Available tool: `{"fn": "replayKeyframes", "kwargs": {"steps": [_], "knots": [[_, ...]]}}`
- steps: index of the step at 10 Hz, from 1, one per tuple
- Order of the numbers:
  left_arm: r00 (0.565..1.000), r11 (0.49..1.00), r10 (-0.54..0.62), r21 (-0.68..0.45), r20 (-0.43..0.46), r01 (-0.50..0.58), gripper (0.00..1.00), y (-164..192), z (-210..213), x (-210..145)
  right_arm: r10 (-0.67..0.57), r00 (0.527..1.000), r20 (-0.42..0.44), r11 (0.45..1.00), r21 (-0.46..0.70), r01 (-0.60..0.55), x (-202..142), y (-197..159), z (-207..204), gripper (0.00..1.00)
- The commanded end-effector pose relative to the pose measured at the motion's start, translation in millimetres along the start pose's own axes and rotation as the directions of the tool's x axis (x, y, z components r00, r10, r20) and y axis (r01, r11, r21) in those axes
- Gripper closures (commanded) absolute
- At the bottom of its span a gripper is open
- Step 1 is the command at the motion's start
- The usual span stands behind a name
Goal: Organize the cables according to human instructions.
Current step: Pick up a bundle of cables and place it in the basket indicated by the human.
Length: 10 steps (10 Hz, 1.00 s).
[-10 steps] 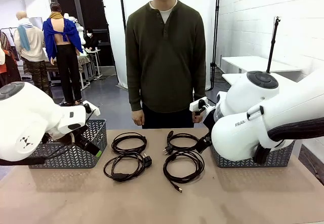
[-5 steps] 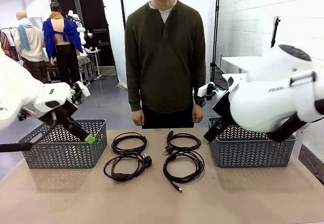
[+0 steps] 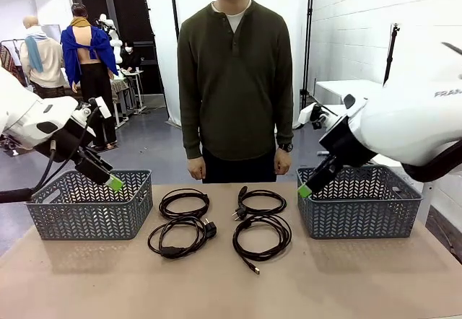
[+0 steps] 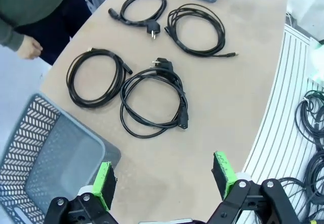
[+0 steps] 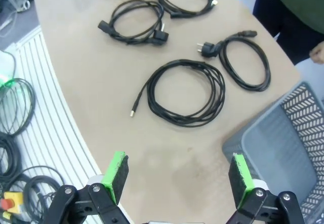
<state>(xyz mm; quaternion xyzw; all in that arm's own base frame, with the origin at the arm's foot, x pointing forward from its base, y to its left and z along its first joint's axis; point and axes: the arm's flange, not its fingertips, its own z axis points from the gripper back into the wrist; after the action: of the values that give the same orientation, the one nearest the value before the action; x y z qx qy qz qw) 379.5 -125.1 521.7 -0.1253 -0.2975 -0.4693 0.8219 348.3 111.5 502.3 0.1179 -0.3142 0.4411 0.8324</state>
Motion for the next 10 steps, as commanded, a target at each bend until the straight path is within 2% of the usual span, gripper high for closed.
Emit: {"fn": "replayKeyframes", "kwargs": {"steps": [1, 2, 5, 6, 10], "knots": [[0.998, 0.998, -0.053, -0.036, 0.045, 0.055, 0.00, 7, -1, -4, 0.018, 0.998, 0.068, 0.999, 0.035, -0.020, -33, 14, 8, 0.00], [0.997, 0.998, -0.058, -0.035, 0.059, 0.060, 0.00, 9, -1, -3, 0.019, 0.996, 0.087, 0.999, 0.039, -0.023, -35, 15, 12, 0.00], [0.995, 0.999, -0.021, -0.026, 0.097, 0.024, 0.00, 14, -1, 3, 0.004, 0.997, 0.074, 0.999, 0.048, -0.008, -30, 14, 9, 0.00], [0.998, 0.999, -0.040, -0.025, 0.048, 0.041, 0.00, 3, 1, -1, -0.009, 0.998, 0.058, 1.000, 0.014, 0.009, -1, -3, 23, 0.00], [0.998, 0.999, -0.040, -0.025, 0.048, 0.041, 0.00, 3, 1, -1, -0.009, 0.998, 0.058, 1.000, 0.014, 0.009, -1, -3, 23, 0.00]]}}
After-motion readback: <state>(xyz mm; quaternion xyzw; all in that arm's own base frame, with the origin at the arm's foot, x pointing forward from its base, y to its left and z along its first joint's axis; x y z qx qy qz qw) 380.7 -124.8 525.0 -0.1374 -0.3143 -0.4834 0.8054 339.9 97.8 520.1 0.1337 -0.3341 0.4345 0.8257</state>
